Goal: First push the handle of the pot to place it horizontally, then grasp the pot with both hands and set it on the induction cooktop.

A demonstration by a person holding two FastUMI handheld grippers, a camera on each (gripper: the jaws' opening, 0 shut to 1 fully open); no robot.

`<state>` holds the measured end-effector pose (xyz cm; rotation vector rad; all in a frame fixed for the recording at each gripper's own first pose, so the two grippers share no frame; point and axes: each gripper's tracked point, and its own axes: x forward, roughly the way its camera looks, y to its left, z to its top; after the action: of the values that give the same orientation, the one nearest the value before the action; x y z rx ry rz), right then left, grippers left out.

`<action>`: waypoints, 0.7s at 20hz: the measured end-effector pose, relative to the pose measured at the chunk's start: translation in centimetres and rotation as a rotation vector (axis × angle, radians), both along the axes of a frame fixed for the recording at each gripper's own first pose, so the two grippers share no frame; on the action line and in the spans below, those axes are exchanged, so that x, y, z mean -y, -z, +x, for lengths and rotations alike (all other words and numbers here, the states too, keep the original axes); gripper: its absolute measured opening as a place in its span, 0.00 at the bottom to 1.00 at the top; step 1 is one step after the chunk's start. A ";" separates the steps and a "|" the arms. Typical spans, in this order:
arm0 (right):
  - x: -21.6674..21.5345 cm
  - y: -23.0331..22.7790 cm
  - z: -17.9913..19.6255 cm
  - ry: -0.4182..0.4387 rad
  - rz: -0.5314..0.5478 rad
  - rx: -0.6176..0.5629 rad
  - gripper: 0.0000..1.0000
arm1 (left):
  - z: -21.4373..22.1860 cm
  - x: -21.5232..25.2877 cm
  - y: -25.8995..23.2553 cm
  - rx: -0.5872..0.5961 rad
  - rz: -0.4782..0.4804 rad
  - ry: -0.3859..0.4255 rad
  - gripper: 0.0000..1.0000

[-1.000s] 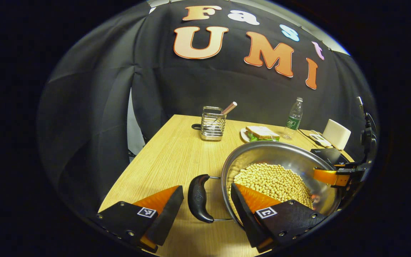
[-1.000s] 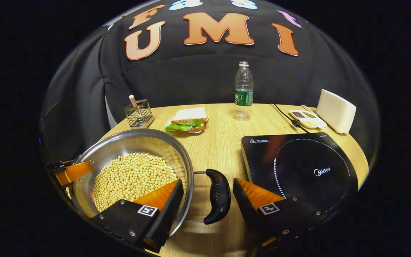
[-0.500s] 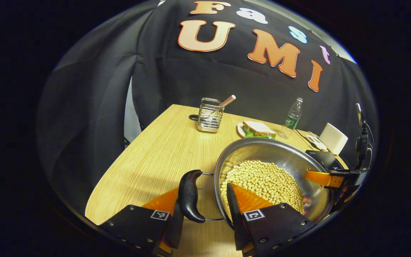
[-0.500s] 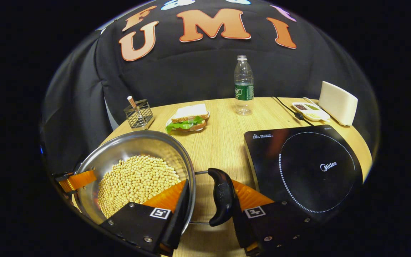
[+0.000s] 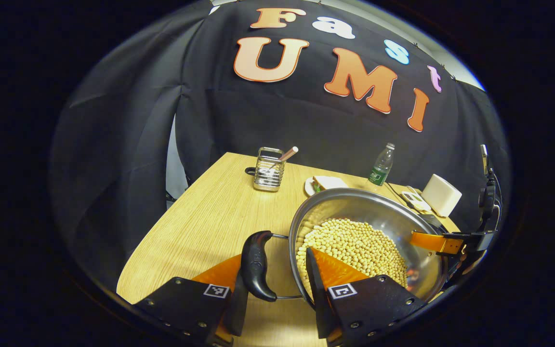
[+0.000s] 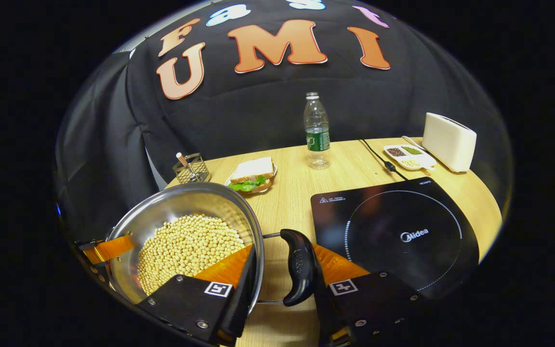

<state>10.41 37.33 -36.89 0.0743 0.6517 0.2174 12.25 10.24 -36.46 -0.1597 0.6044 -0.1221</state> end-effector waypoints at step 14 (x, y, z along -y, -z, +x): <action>10.1 -6.5 -0.4 0.075 0.023 0.086 0.58 | -0.9 10.0 -4.9 0.040 0.010 0.081 0.59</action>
<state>9.97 27.18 -30.41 0.1109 0.5600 0.1547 11.31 0.27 -31.52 -0.1224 0.5712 -0.2000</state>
